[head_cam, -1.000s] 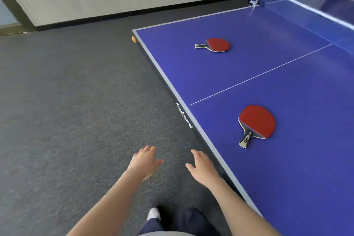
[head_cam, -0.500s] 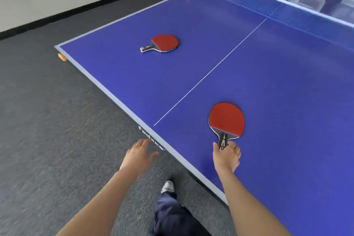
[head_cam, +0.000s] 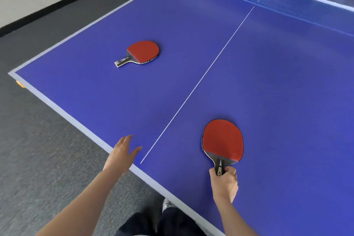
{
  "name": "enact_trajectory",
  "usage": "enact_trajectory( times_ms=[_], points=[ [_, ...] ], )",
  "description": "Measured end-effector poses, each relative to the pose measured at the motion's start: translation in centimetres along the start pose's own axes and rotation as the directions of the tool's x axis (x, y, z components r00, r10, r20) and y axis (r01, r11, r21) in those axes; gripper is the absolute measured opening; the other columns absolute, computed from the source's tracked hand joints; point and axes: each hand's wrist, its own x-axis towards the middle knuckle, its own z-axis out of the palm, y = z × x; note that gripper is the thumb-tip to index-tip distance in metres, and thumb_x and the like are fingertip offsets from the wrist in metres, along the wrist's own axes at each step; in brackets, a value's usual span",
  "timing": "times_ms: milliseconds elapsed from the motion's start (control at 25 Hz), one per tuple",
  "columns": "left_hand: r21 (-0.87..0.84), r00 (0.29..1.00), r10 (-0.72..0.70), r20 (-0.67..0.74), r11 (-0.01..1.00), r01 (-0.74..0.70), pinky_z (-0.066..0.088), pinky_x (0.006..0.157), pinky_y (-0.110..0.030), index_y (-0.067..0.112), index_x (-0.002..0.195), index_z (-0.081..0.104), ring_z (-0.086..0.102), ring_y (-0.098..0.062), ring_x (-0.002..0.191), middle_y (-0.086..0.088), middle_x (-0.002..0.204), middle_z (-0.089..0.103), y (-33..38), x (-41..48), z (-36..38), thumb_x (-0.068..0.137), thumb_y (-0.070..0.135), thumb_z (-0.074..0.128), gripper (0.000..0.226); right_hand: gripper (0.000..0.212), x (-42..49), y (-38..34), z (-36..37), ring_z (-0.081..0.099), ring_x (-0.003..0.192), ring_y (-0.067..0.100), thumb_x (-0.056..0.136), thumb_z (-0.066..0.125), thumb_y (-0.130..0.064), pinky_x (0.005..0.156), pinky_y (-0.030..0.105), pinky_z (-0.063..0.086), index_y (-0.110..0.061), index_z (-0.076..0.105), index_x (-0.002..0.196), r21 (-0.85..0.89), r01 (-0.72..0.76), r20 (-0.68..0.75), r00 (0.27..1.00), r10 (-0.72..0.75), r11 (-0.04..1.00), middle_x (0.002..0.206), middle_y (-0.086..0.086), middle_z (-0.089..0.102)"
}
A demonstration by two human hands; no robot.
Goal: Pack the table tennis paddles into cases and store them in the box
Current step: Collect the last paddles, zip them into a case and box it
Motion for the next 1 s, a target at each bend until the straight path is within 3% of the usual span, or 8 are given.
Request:
enact_trajectory(
  times_ms=[160,360,480,720,880,1000],
  points=[
    [-0.039,0.995,0.029,-0.1,0.999,-0.033,0.048,0.088,-0.041,0.01,0.136,0.046,0.056,-0.027,0.113,-0.01,0.128,0.054,0.1,3.1,-2.2,0.093,0.032,0.058,0.05,0.025,-0.2,-2.4,1.0,0.055,0.066,0.029,0.076,0.068,-0.02,0.064,0.033,0.041,-0.01,0.049,0.089,0.095,-0.05,-0.046,0.997,0.054,0.994,0.073,0.007,0.062],
    [-0.121,0.982,0.032,-0.185,0.991,-0.055,0.044,0.088,-0.035,0.009,0.134,0.049,0.056,-0.024,0.114,-0.007,0.128,0.055,-0.5,9.0,-5.6,0.092,0.027,0.061,0.047,0.025,-0.3,-7.3,3.3,0.056,0.067,0.025,0.076,0.07,-0.021,0.073,0.042,0.052,-0.012,0.05,0.09,0.179,-0.051,-0.092,0.993,0.069,0.983,0.072,0.004,0.061],
    [-0.162,0.976,0.059,-0.211,0.982,-0.095,0.044,0.087,-0.034,0.009,0.134,0.049,0.055,-0.023,0.115,-0.006,0.129,0.054,-1.3,14.3,-8.2,0.09,0.026,0.064,0.049,0.025,-0.2,-11.4,5.4,0.056,0.069,0.025,0.077,0.07,-0.021,0.071,0.039,0.051,-0.015,0.049,0.09,0.208,-0.048,-0.119,0.99,0.074,0.977,0.075,0.005,0.062],
    [-0.165,0.982,0.113,-0.15,0.977,-0.137,0.048,0.083,-0.036,0.012,0.138,0.045,0.053,-0.023,0.117,-0.006,0.132,0.048,-3.0,27.3,-13.4,0.088,0.029,0.067,0.058,0.023,-1.3,-20.4,11.0,0.055,0.068,0.021,0.078,0.07,-0.02,0.065,0.03,0.041,-0.014,0.051,0.09,0.285,-0.111,-0.216,0.96,0.177,0.952,0.07,0.0,0.06],
    [-0.092,0.978,0.169,-0.123,0.979,-0.181,0.046,0.09,-0.046,0.012,0.138,0.043,0.047,-0.029,0.121,-0.008,0.135,0.046,-3.4,34.8,-15.3,0.087,0.031,0.068,0.06,0.023,-1.6,-25.1,13.7,0.056,0.073,0.024,0.078,0.07,-0.02,0.068,0.032,0.043,-0.011,0.054,0.09,0.347,-0.16,-0.283,0.921,0.266,0.924,0.069,-0.004,0.059],
    [0.004,0.98,0.183,-0.078,0.983,-0.183,0.035,0.102,-0.047,0.008,0.14,0.042,0.043,-0.032,0.125,-0.012,0.137,0.046,-3.2,39.5,-15.7,0.088,0.035,0.065,0.063,0.02,-1.6,-27.2,15.0,0.056,0.071,0.022,0.079,0.069,-0.02,0.064,0.03,0.041,-0.009,0.056,0.089,0.372,-0.197,-0.319,0.89,0.325,0.907,0.069,-0.001,0.06]
  ],
)
